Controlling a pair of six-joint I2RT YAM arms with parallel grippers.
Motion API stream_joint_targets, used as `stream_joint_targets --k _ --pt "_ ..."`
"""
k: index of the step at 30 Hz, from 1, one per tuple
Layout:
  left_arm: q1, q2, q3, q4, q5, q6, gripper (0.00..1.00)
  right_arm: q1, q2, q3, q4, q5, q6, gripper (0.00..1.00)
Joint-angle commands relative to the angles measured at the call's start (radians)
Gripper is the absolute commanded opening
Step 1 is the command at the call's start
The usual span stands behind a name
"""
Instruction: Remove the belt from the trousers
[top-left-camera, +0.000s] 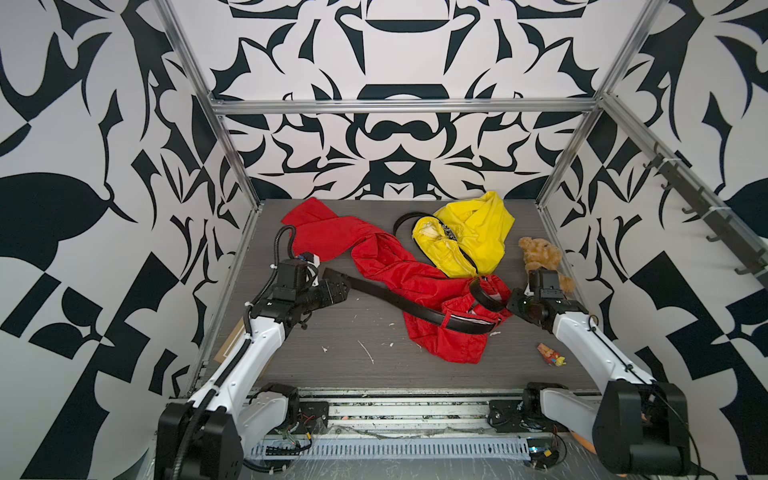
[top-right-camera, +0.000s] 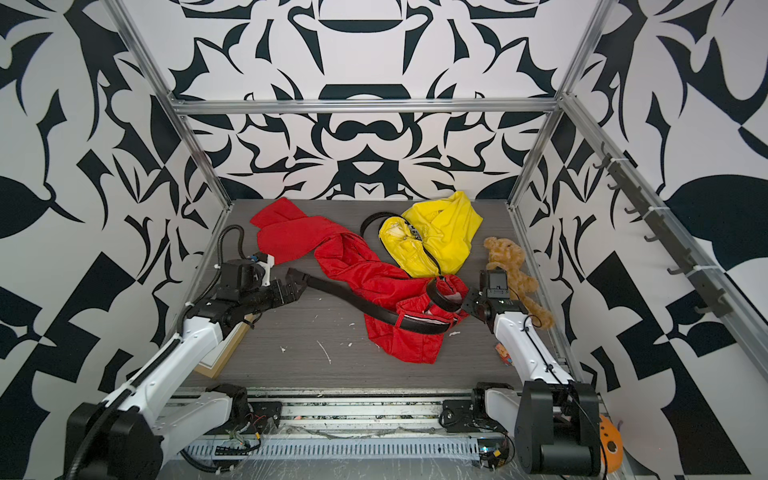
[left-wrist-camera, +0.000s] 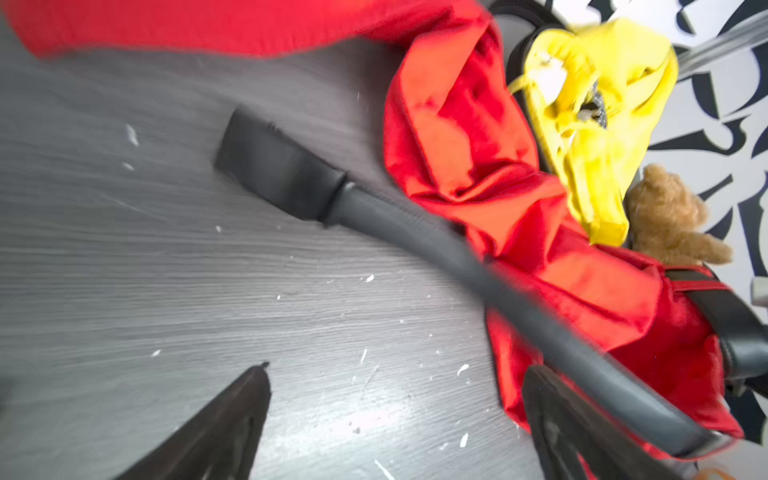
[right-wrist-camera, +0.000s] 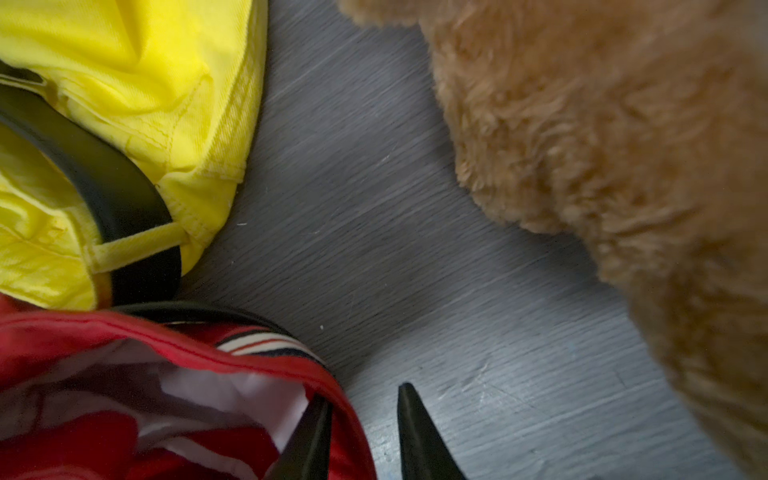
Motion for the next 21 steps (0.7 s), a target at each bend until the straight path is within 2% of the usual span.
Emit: stream_joint_targets --k 1,3,7,9,12,17,18,21 --pt "-0.084 -0.014 0.114 -0.135 -0.118 0.091 1.0 -0.005 -0.004 0.01 0.015 0.0 -0.02 0.3" --pt "-0.178 0.031 0.172 -0.127 -0.064 0.204 1.0 -0.005 -0.004 0.011 0.015 -0.004 -0.023 0.31" --pt "-0.383 0.238 0.349 -0.217 0.043 0.419 0.97 -0.005 0.002 0.019 0.015 -0.029 -0.03 0.31" --pt "-0.466 0.352 0.422 -0.273 0.073 0.494 0.94 -0.005 0.001 0.02 0.012 -0.04 -0.033 0.31" --pt "-0.563 0.451 0.479 -0.313 0.128 0.605 0.91 -0.005 -0.006 0.02 0.005 -0.044 -0.037 0.31" --pt "-0.587 0.533 0.504 -0.254 0.223 0.669 0.86 -0.005 -0.013 0.016 -0.001 -0.051 -0.047 0.31" --pt "-0.587 0.547 0.51 -0.243 0.241 0.675 0.82 -0.005 -0.013 0.014 0.0 -0.054 -0.046 0.31" --pt "-0.591 0.582 0.519 -0.206 0.256 0.689 0.81 -0.005 -0.014 0.013 0.002 -0.062 -0.047 0.32"
